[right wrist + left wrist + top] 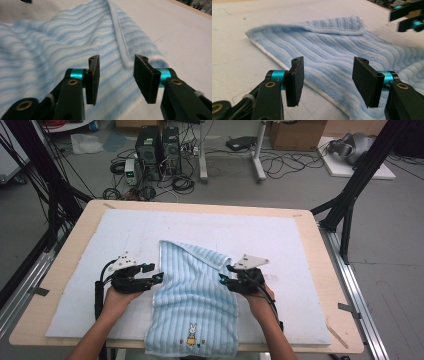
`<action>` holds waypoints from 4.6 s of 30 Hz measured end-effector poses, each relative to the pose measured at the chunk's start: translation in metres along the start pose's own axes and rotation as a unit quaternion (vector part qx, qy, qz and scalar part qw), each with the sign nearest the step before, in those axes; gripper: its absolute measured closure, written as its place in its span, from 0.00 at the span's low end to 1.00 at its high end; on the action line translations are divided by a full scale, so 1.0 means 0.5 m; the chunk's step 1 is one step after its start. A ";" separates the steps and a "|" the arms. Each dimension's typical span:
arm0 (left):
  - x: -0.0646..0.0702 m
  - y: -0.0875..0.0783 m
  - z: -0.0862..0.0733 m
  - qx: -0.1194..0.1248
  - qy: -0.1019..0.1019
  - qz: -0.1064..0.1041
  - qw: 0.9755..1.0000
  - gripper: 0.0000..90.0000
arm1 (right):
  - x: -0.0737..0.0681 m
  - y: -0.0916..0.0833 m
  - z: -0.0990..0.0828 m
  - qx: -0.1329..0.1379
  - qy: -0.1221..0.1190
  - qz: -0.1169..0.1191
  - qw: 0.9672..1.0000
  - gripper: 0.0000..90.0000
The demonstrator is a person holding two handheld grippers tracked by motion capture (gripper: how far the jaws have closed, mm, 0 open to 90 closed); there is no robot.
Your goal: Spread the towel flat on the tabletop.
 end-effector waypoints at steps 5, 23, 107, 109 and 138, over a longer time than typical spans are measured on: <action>-0.005 0.001 -0.010 -0.008 -0.001 0.004 1.000 0.48 | 0.021 0.093 0.016 -0.050 -0.041 -0.010 0.998 0.67; -0.036 -0.009 -0.025 -0.011 -0.024 0.018 0.999 0.50 | 0.195 0.149 0.065 -0.071 0.090 -0.070 0.991 0.95; -0.168 0.137 0.068 -0.054 -0.075 0.073 0.993 0.57 | 0.193 0.065 -0.012 -0.034 0.157 -0.086 0.983 0.76; -0.140 0.121 0.056 -0.055 -0.071 0.049 0.995 0.58 | 0.182 0.053 -0.013 -0.036 0.153 -0.075 0.985 0.73; -0.118 0.152 0.034 -0.083 -0.076 0.079 0.991 0.70 | 0.149 0.071 -0.057 -0.064 0.150 -0.078 0.984 0.80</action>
Point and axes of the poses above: each handheld gripper's, and its own axes: y roughly forward along the jaws, z roughly out of its top, x roughly to its right, the point moved 10 cm from there along y, roughly forward along the jaws, and after that the axes turned 7 degrees about -x, right-handed, at the moved point
